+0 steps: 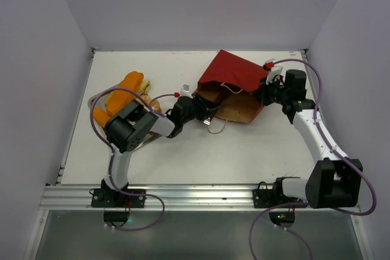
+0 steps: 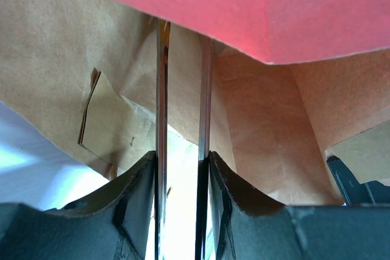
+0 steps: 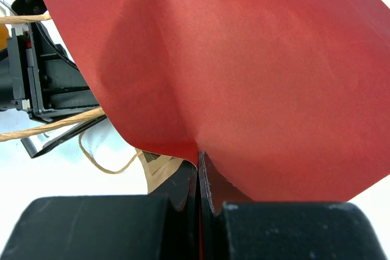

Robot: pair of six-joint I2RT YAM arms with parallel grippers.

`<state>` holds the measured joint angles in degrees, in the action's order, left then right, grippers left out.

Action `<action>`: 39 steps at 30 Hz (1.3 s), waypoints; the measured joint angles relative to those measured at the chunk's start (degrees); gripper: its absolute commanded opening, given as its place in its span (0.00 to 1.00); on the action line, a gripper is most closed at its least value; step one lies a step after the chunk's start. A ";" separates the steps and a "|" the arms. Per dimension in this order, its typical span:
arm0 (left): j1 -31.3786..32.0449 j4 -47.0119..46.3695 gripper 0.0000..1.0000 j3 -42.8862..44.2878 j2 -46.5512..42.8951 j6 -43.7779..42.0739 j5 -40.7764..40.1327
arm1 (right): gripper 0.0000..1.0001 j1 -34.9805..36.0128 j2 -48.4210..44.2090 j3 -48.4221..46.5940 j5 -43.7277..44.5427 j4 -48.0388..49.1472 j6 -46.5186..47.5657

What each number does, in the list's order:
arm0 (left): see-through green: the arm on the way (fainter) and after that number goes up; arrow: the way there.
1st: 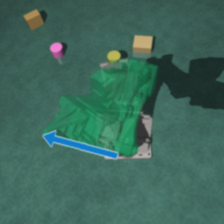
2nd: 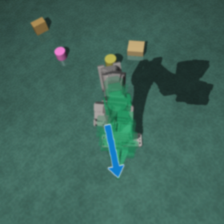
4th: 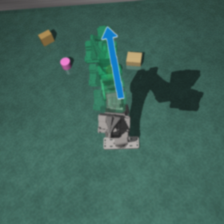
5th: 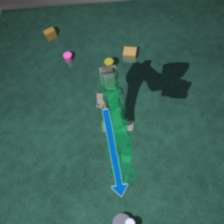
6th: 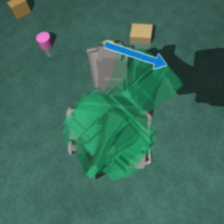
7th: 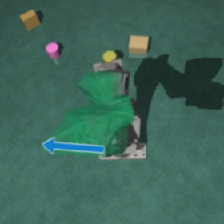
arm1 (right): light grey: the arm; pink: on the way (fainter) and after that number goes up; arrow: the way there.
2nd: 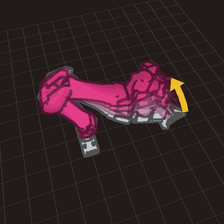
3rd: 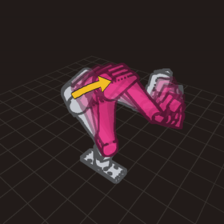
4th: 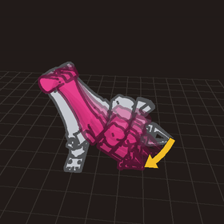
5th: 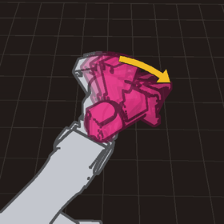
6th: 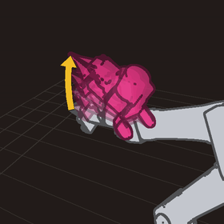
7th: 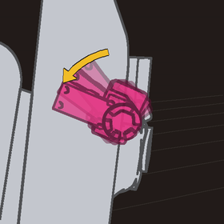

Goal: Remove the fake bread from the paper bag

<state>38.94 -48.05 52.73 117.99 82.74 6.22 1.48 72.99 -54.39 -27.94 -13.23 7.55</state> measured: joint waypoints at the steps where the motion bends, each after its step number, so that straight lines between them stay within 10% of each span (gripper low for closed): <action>1: 0.00 -0.15 0.42 0.04 0.11 -0.02 0.00 | 0.00 0.00 0.00 0.00 -0.02 0.00 0.00; 39: -0.20 -1.66 0.44 0.66 -0.90 -0.74 1.03 | 0.00 0.00 0.00 0.00 -0.11 0.00 0.00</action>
<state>38.74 -49.71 53.39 117.10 82.00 7.25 1.48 72.99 -54.39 -28.05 -13.23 7.55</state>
